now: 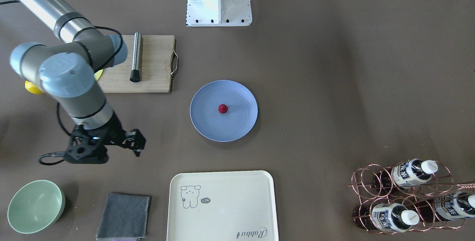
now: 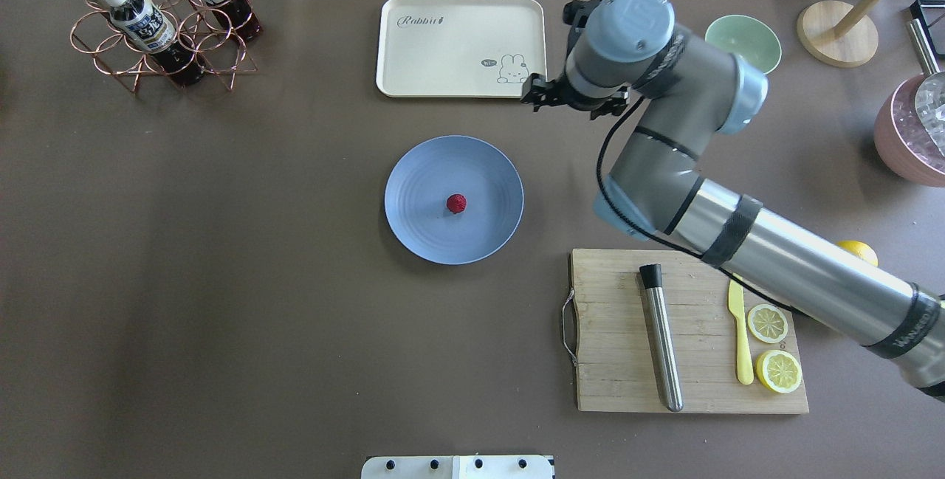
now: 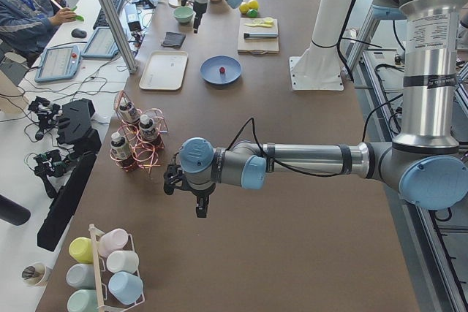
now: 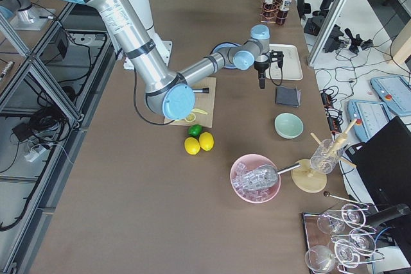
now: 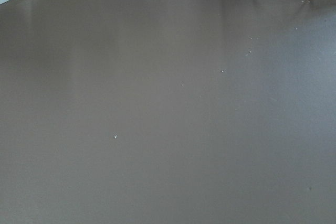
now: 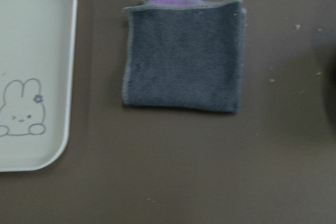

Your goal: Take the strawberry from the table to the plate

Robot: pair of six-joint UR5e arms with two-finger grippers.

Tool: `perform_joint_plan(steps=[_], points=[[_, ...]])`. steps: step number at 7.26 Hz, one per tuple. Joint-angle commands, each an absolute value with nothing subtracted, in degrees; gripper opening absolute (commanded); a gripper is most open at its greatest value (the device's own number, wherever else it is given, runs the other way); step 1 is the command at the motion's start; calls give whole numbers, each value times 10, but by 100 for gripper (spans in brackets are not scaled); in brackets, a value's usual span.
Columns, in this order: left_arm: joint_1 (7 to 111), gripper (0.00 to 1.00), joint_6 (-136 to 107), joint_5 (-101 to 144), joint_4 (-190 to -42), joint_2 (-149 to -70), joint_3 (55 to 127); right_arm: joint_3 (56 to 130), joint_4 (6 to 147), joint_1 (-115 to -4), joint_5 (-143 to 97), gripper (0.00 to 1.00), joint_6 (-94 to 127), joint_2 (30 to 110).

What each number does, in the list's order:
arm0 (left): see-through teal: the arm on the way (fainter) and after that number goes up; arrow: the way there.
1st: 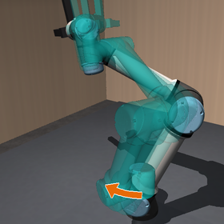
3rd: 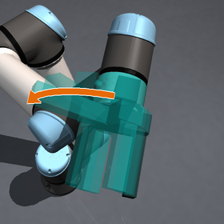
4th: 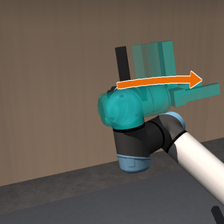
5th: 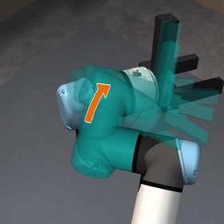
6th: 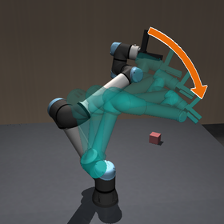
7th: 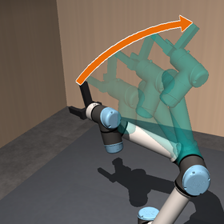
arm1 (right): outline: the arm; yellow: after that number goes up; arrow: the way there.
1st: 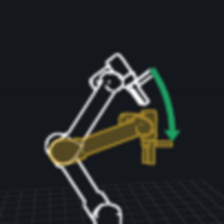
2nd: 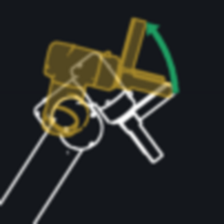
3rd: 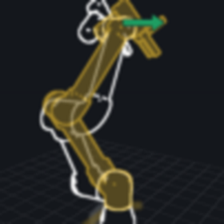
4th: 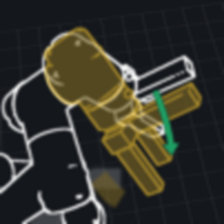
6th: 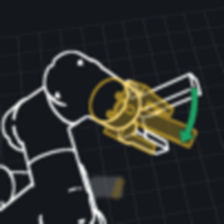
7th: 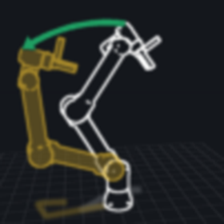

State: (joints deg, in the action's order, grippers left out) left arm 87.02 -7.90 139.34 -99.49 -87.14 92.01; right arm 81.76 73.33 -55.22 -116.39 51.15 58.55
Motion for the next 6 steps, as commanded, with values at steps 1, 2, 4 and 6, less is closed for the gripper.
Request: perform_joint_plan(steps=[1,2,4,6], points=[[870,99,-78,1392,-995,-874,921,824,735,-690,-1245,100,275,688],[870,99,-78,1392,-995,-875,920,823,736,-741,-1266,100,190,728],[870,99,-78,1392,-995,-877,921,818,737,-807,-1288,100,61,793],[870,99,-78,1392,-995,-877,922,817,736,-856,-1297,100,2,844]])
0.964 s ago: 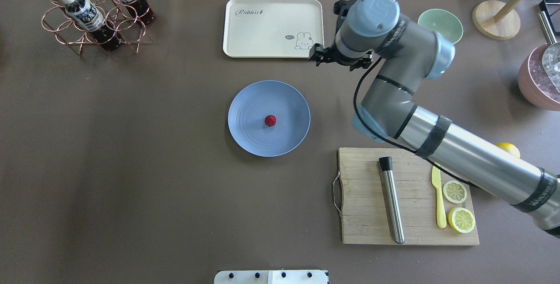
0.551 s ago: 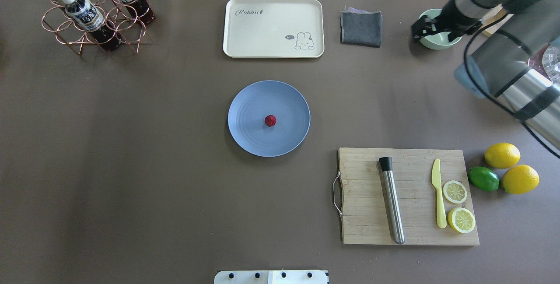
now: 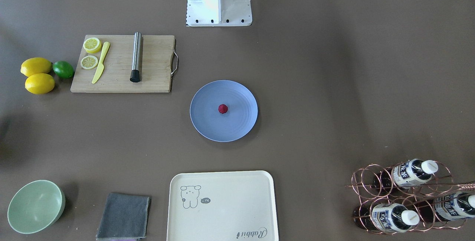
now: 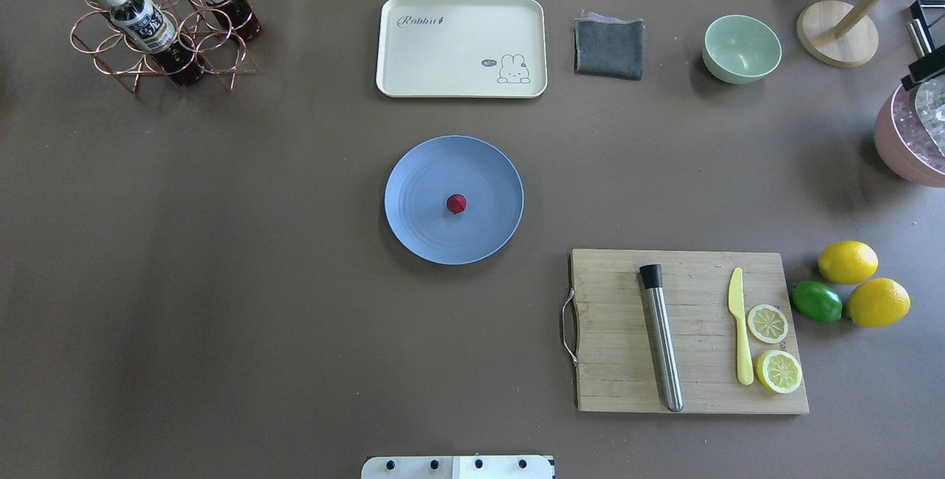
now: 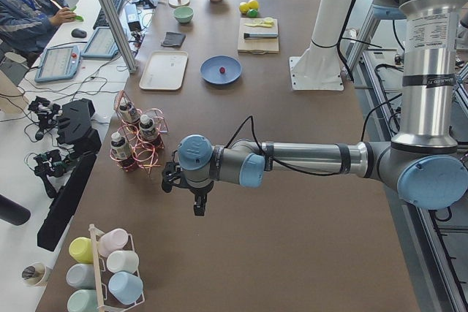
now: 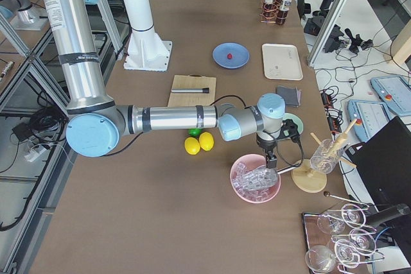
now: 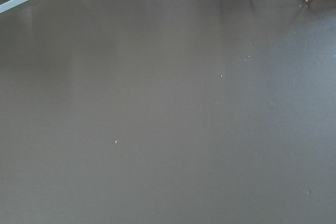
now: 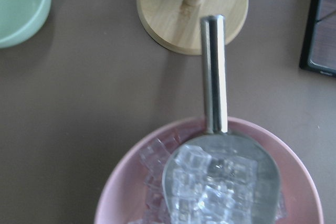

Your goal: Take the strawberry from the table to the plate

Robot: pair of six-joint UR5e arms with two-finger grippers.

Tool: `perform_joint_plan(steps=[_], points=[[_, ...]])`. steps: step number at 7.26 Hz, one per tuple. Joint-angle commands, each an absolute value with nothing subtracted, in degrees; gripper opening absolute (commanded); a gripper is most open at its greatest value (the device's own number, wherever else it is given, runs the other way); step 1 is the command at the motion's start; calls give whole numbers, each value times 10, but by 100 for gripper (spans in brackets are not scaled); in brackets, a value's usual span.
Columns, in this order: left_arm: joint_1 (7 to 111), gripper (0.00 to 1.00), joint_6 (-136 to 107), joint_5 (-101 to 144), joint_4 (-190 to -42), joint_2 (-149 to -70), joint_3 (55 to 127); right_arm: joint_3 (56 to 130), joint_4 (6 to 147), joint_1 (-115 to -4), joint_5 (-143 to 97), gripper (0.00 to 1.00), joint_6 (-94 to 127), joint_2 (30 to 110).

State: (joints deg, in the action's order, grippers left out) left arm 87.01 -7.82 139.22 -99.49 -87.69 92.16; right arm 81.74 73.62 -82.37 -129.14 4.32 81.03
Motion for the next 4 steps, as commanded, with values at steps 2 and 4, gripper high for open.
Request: perform_joint_plan(steps=[2,4], points=[[870,99,-78,1393,-995,-877,920,817,735,-867,-1292,100,-11,883],[870,99,-78,1393,-995,-877,920,821,813,-872,-1295,100,-6,872]])
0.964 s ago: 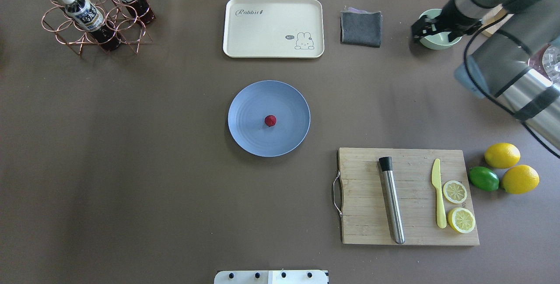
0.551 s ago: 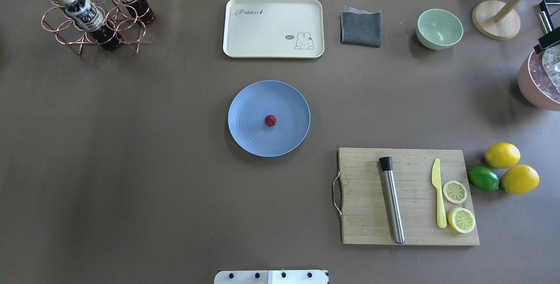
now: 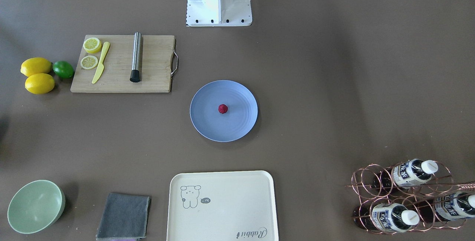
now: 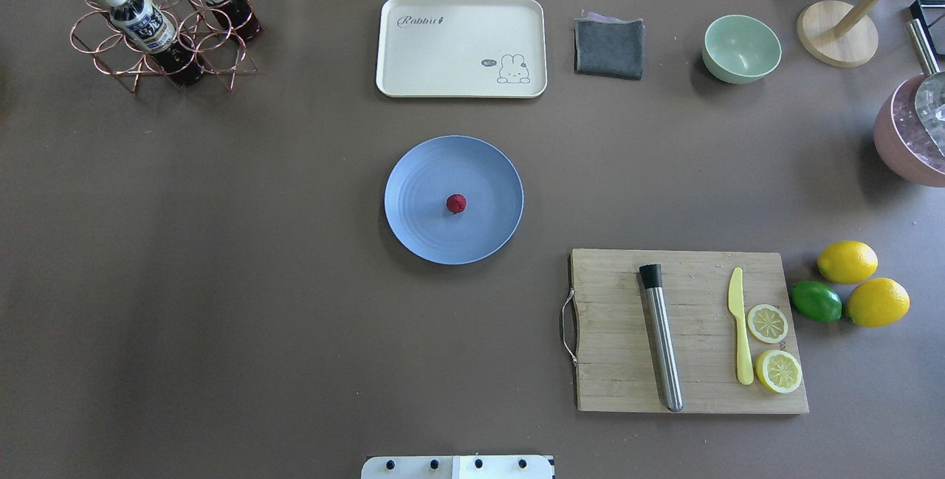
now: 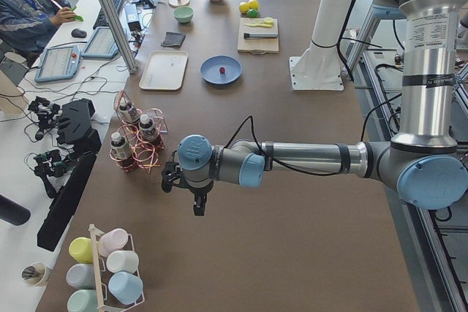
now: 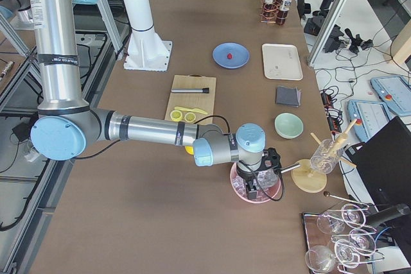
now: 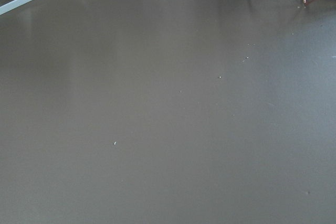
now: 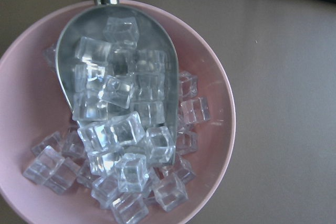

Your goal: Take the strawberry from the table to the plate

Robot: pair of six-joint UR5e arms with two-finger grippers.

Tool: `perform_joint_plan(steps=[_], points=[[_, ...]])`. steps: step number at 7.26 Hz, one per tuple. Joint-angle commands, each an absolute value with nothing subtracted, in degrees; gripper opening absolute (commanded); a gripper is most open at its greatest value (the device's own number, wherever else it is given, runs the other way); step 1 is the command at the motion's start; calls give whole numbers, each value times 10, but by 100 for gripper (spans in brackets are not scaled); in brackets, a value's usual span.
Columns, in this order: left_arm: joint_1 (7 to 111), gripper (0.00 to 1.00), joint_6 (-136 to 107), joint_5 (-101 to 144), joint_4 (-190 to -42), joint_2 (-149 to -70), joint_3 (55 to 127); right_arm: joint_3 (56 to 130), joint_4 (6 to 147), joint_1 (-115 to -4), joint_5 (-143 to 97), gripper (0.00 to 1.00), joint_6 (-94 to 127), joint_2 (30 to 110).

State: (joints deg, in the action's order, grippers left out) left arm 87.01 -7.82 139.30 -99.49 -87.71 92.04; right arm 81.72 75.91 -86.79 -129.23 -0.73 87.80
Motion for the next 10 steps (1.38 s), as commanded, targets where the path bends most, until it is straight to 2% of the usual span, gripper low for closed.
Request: perform_joint_plan(steps=[1,10], points=[[870,99,-78,1393,-995,-877,921,823,880,-877,-1296,100,-7,854],[871,99,-81,1390,-997,-882,916,825,892,-877,-1298,100,-8,864]])
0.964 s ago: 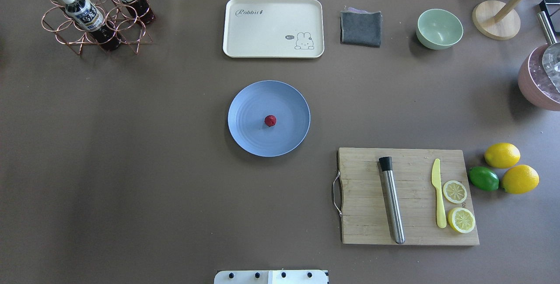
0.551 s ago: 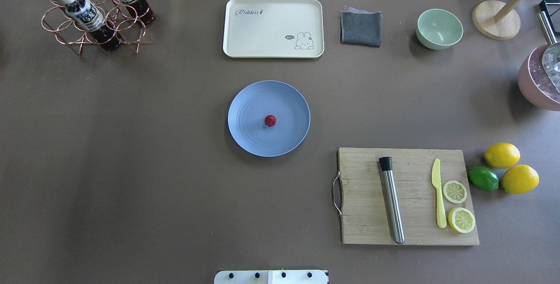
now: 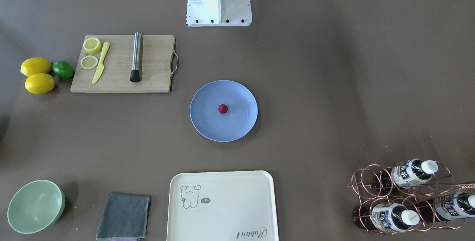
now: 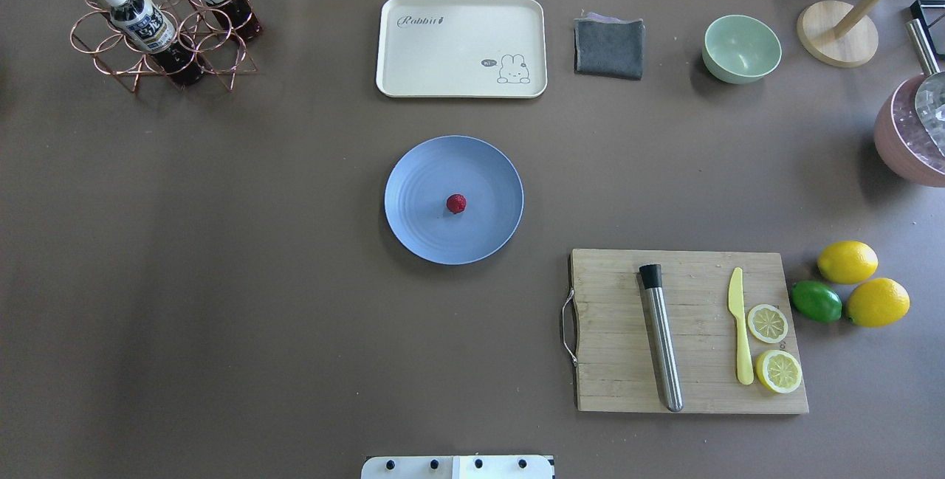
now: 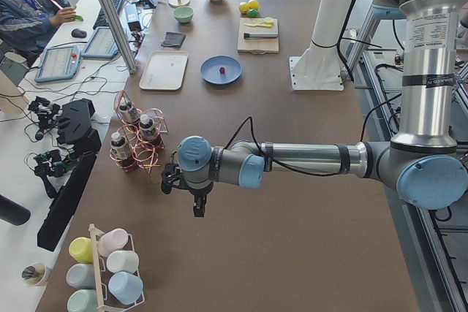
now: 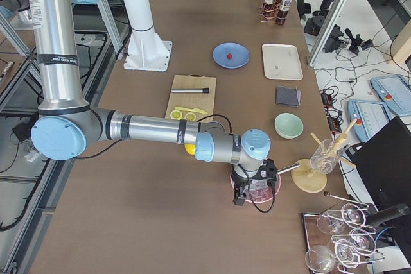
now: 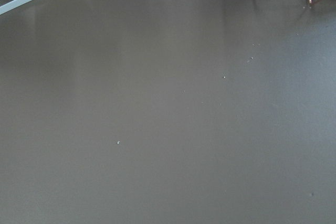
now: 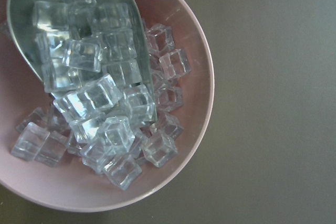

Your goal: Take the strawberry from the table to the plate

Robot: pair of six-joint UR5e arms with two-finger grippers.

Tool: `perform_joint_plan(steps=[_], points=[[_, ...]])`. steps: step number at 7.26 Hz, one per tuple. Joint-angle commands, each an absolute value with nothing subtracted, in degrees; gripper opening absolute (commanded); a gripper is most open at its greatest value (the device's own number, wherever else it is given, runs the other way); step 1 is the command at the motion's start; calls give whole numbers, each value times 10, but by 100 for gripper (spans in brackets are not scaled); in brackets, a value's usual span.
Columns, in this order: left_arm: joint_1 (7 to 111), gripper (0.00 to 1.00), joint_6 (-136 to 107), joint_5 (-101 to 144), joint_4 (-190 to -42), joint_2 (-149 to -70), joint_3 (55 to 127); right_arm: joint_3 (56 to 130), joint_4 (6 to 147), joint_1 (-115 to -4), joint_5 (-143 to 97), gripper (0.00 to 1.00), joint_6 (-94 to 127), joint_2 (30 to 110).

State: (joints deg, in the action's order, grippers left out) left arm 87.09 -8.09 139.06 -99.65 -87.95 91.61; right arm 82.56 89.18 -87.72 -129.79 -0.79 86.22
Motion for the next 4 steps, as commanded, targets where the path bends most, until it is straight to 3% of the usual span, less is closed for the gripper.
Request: perform_joint_plan(steps=[1,4], points=[[871,99,-81,1390,-997,-881,915,825,892,-877,-1298,100,-8,864],[871,99,-81,1391,-997,-876,915,826,891,-877,-1298,100,-8,864]])
